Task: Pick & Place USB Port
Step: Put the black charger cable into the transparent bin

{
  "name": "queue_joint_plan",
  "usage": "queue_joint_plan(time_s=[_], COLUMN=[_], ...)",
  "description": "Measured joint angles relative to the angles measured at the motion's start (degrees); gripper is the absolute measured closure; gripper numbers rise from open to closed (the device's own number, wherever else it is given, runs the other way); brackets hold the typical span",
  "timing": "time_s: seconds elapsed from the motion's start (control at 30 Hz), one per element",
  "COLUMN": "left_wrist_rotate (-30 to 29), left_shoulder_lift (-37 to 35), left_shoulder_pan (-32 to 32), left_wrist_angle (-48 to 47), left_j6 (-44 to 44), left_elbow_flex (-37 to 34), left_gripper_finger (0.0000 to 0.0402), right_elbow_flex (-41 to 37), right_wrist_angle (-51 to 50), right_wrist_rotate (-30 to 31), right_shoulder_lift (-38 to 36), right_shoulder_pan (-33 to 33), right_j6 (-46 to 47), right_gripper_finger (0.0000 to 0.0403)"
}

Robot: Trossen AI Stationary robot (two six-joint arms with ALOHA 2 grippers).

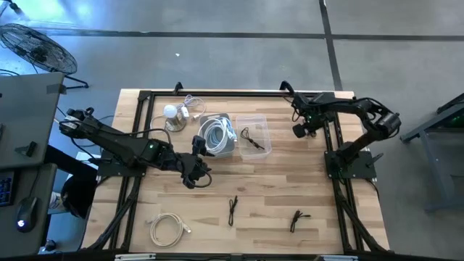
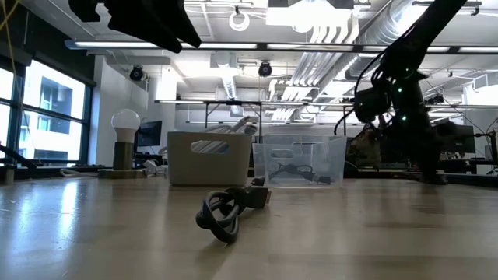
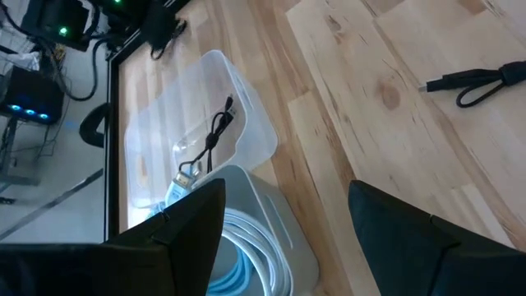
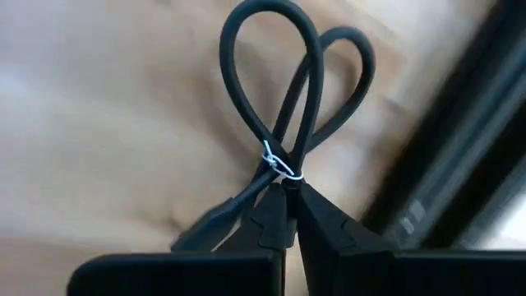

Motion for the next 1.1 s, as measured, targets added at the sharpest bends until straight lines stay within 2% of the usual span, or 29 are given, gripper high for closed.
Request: queue_joint_plan(time_s=[0.1, 0.33, 0.57, 0.77, 0.93, 1.1], left_wrist_rotate=[0.0, -0.7, -6.5, -14.8, -15.7, -16.8], left_shoulder_lift=[0.0, 0.0, 0.0, 0.0, 0.0, -0.1], left_shoulder_pan=[0.0, 0.0, 0.0, 0.0, 0.0, 0.0], left_wrist_angle=[0.0, 0.0, 0.4, 4.8, 7.2, 7.5], left_j6=[0.0, 0.0, -0.3, -1.9, -1.5, -2.4], left_elbow_flex=[0.0, 0.0, 0.0, 0.0, 0.0, 0.0], left_gripper_finger=[0.0149, 0.0149, 0.0149, 0.0149, 0.0149, 0.0149], right_elbow_flex=[0.1, 0.1, 0.2, 0.2, 0.2, 0.3], right_wrist_angle=[-0.7, -3.7, -1.3, 10.5, 19.6, 27.9], right_wrist_rotate=[1.6, -0.1, -3.1, -7.1, -5.3, -5.2], right_shoulder_lift=[-4.1, -18.3, -30.7, -31.9, -30.1, -29.1], right_shoulder_pan=[2.0, 9.4, 21.5, 33.7, 40.9, 44.2], right_j6=[-1.0, -1.7, 0.7, -3.7, -10.4, -13.4], right_gripper_finger=[0.0399, 0.0399, 0.0399, 0.04, 0.04, 0.04])
